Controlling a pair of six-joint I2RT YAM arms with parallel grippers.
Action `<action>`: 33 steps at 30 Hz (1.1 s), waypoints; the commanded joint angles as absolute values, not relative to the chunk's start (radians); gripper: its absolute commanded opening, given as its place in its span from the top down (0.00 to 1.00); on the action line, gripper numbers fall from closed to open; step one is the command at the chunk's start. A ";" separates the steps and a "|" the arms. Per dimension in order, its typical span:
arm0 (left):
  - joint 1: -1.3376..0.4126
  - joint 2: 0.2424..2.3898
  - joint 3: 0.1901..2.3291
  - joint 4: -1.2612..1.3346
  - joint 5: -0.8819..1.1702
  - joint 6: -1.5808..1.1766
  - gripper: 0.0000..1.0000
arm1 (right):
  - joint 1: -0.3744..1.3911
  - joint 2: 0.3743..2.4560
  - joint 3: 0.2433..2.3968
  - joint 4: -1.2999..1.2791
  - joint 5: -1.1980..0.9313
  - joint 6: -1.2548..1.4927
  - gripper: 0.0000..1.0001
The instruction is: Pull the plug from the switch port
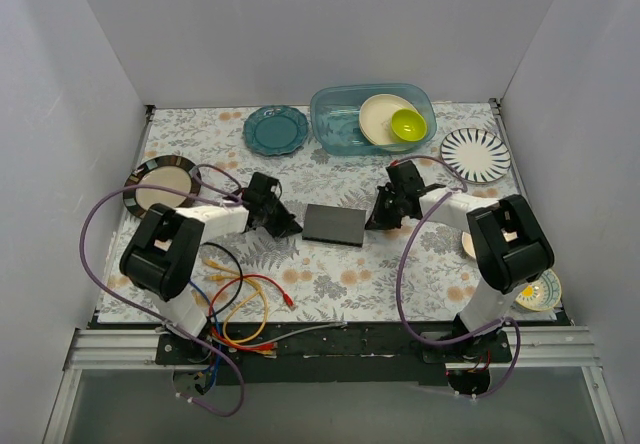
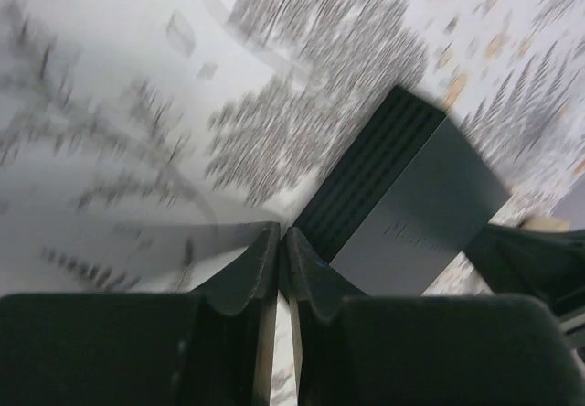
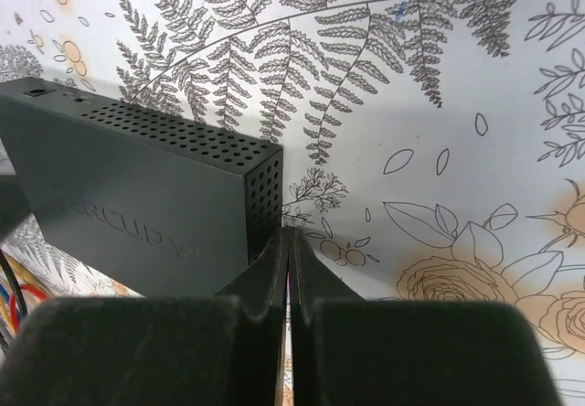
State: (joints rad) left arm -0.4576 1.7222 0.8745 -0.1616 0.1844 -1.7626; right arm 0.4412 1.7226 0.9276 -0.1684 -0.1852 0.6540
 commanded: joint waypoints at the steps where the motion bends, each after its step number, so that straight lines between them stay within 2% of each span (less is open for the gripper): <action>1: -0.479 1.602 0.775 -0.196 0.213 -1.772 0.91 | 0.451 1.661 0.839 -0.130 -0.199 0.649 0.99; 8: -0.485 1.528 0.709 -0.189 0.238 -1.805 0.91 | 0.449 1.571 0.707 -0.098 -0.209 0.649 0.99; 10: -0.485 1.499 0.713 -0.242 0.172 -1.822 0.88 | 0.451 1.563 0.693 -0.095 -0.192 0.650 0.99; 13: -0.459 1.463 0.761 -0.368 -0.045 -1.857 0.77 | 0.446 1.565 0.707 -0.095 -0.176 0.653 0.99; 15: -0.389 1.480 0.805 -0.409 -0.092 -1.862 0.76 | 0.437 1.594 0.724 -0.094 -0.184 0.661 0.99; 18: -0.327 1.580 0.850 -0.355 -0.014 -1.830 0.81 | 0.426 1.643 0.755 -0.081 -0.210 0.675 0.99; 20: -0.331 1.652 0.887 -0.299 0.118 -1.801 0.89 | 0.425 1.670 0.773 -0.071 -0.224 0.681 0.99; 23: -0.386 1.718 0.896 -0.200 0.244 -1.793 0.93 | 0.425 1.684 0.778 -0.058 -0.232 0.692 0.99; 28: -0.474 1.743 0.780 0.050 0.399 -1.838 0.96 | 0.410 1.684 0.755 -0.028 -0.261 0.710 0.99; 33: -0.528 1.691 0.718 0.098 0.433 -1.832 0.98 | 0.408 1.672 0.752 -0.035 -0.265 0.695 0.99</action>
